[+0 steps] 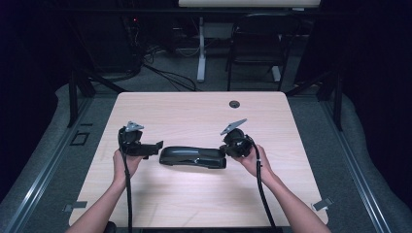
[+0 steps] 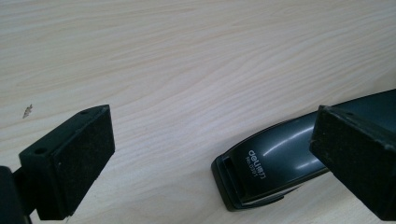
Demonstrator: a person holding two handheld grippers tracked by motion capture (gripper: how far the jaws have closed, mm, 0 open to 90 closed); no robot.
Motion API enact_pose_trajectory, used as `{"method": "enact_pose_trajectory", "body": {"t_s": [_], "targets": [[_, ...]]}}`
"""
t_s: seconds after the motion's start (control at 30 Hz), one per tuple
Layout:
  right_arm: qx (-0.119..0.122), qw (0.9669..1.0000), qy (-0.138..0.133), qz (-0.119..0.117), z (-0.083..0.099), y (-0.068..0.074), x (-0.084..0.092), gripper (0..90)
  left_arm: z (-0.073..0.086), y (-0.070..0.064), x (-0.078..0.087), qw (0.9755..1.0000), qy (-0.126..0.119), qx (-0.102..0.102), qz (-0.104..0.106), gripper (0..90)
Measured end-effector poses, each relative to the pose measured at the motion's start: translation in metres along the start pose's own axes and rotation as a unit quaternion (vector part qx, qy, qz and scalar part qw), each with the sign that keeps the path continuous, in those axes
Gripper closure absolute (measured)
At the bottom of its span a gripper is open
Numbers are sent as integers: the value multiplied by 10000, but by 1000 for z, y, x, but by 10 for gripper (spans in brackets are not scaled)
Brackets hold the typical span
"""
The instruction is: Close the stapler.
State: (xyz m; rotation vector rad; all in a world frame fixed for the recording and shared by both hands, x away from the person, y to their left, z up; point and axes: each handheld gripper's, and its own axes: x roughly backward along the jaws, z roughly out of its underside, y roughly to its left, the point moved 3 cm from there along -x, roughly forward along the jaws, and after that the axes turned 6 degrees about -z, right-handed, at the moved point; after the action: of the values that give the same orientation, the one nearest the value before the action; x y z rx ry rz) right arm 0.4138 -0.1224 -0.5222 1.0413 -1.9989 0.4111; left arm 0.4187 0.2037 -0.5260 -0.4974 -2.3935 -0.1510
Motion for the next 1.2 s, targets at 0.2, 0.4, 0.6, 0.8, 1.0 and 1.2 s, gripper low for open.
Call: {"method": "enact_pose_trajectory", "body": {"t_s": [0.2, 0.4, 0.6, 0.8, 1.0, 1.2], "targets": [[24, 9998, -185, 14, -5, 2, 7, 900, 0, 1, 0, 10000, 0, -4, 18, 1], [109, 9990, -431, 11, -14, 4, 25, 900, 0, 1, 0, 10000, 4, 9, 28, 1], [112, 9985, -531, 44, -17, 3, 37, 843, 0, 0, -1, 10000, 16, -21, 45, 1], [154, 9980, -604, 77, -17, 4, 49, 711, 0, 1, 0, 10000, -20, 32, 46, 1], [25, 9974, -708, 151, -9, -1, 63, 475, 0, 1, 0, 10000, -9, 18, 58, 1], [-97, 9964, -777, 333, 4, -7, 80, 304, 0, 1, 0, 10000, -37, 33, 56, 1]]}}
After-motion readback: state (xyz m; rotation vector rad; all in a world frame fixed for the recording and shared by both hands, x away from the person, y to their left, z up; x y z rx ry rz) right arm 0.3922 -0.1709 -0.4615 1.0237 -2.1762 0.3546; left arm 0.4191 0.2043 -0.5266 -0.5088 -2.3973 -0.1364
